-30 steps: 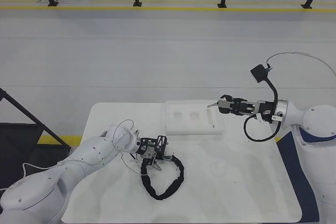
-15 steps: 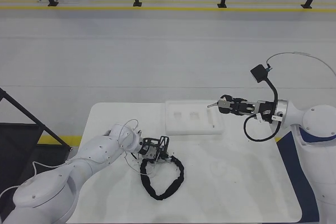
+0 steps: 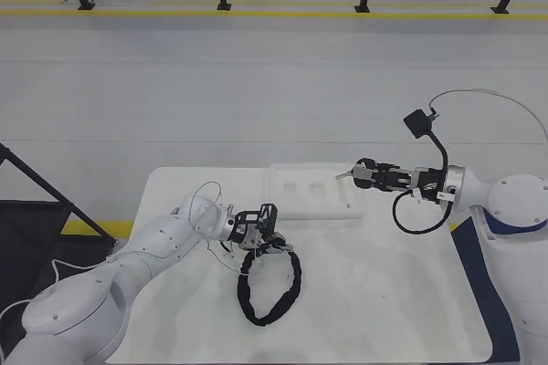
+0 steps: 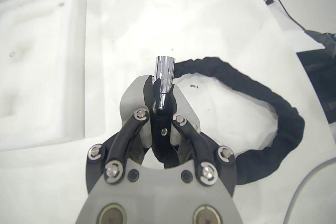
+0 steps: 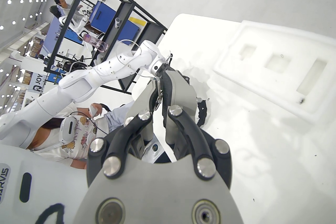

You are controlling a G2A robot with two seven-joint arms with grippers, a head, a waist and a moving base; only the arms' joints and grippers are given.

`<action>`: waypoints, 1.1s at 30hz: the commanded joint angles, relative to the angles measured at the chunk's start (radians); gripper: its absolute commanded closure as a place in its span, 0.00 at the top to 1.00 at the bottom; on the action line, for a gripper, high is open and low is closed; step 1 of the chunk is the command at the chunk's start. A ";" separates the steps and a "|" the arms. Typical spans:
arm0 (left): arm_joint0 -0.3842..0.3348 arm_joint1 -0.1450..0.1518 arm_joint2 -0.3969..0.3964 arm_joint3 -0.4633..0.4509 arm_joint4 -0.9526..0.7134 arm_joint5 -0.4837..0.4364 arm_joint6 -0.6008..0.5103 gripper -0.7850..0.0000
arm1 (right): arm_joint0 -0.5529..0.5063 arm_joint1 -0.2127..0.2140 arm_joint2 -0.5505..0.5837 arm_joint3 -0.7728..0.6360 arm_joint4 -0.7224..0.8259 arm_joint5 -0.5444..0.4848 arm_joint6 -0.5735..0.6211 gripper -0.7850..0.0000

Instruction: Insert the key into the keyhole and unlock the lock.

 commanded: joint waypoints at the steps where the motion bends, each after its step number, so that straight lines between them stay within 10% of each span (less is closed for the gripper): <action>1: 0.000 0.010 0.009 -0.009 -0.031 0.000 0.047 0.00 | -0.008 0.003 -0.011 -0.014 -0.028 0.016 0.015 0.00; 19: 0.053 0.157 -0.052 -0.354 -0.301 0.009 0.129 0.00 | -0.181 0.035 -0.017 -0.237 -0.183 0.157 0.077 0.00; 33: 0.106 0.176 -0.109 -0.469 -0.345 0.053 0.173 0.00 | -0.180 0.045 -0.010 -0.310 -0.231 0.217 0.084 0.00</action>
